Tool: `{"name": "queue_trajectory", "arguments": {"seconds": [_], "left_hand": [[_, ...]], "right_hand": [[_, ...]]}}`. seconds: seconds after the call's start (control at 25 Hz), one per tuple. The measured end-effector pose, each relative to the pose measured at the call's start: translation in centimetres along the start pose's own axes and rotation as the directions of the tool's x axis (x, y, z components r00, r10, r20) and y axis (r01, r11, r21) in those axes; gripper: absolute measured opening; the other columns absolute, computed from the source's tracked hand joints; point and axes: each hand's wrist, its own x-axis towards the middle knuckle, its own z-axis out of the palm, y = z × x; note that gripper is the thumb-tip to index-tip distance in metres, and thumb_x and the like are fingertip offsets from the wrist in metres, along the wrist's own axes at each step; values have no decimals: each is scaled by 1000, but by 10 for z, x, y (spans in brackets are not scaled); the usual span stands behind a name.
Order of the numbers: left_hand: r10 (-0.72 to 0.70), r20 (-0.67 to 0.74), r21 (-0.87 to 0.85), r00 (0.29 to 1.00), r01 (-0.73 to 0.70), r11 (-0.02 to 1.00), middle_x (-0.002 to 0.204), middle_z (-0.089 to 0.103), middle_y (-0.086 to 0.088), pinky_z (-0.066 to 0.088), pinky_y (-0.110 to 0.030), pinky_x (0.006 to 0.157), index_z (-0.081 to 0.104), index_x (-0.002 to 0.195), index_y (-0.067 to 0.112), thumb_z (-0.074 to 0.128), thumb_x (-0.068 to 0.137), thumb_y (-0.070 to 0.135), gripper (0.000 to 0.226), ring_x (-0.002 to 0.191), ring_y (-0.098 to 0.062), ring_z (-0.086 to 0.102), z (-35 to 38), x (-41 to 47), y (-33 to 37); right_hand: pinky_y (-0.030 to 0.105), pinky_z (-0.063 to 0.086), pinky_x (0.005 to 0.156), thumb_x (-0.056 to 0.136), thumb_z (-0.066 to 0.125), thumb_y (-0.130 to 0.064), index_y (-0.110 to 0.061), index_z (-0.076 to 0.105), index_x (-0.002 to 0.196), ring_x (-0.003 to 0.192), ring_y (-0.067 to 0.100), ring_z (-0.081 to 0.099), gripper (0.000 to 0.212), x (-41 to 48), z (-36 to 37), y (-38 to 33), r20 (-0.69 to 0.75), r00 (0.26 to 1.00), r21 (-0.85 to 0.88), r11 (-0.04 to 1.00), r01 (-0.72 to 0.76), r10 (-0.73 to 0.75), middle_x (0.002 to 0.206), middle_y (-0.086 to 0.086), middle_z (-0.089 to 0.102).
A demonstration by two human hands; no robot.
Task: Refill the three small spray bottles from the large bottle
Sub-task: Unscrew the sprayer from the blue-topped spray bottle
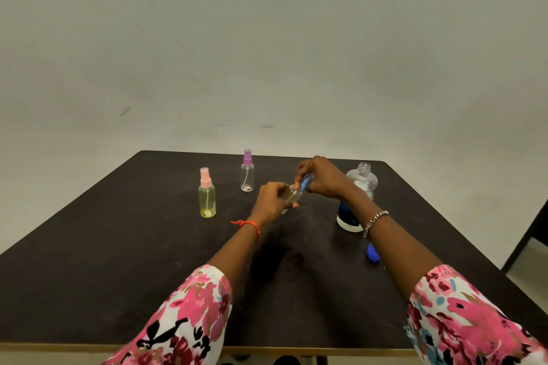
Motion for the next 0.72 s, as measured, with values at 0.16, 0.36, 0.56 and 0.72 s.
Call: {"name": "queue_trajectory", "arguments": {"seconds": [0.16,0.36,0.56,0.72], "left_hand": [[-129,192,144,973,102,984,92,57,-13,42,-29,78,60,107,-6,70,78,12,35,87,-19,51,-8,3,-7],[-209,14,-46,978,209,977,91,53,-9,43,-17,67,60,98,-1,66,80,7,21,88,-17,50,-17,-1,-16],[-290,-221,-146,931,262,954,95,56,-10,45,-29,84,60,92,-1,67,80,7,16,93,-20,53,-17,-2,-19],[-273,-242,-179,931,234,956,91,56,-10,45,-30,82,55,82,5,67,79,6,13,90,-19,53,-11,-4,-19]], "right_hand": [[14,44,60,62,49,25,2,72,69,81,27,62,33,-2,-3,11,-183,982,91,994,68,-50,87,19,67],[7,42,60,72,63,6,-3,72,86,76,15,57,20,-8,0,24,-395,917,166,986,13,54,86,11,66],[29,45,68,69,75,-16,-3,62,85,81,21,55,24,-30,52,45,-234,934,108,962,-252,271,91,18,63],[34,51,75,68,76,-23,-13,53,85,88,22,56,30,-47,83,50,-75,921,71,923,-378,383,104,12,56]]}}
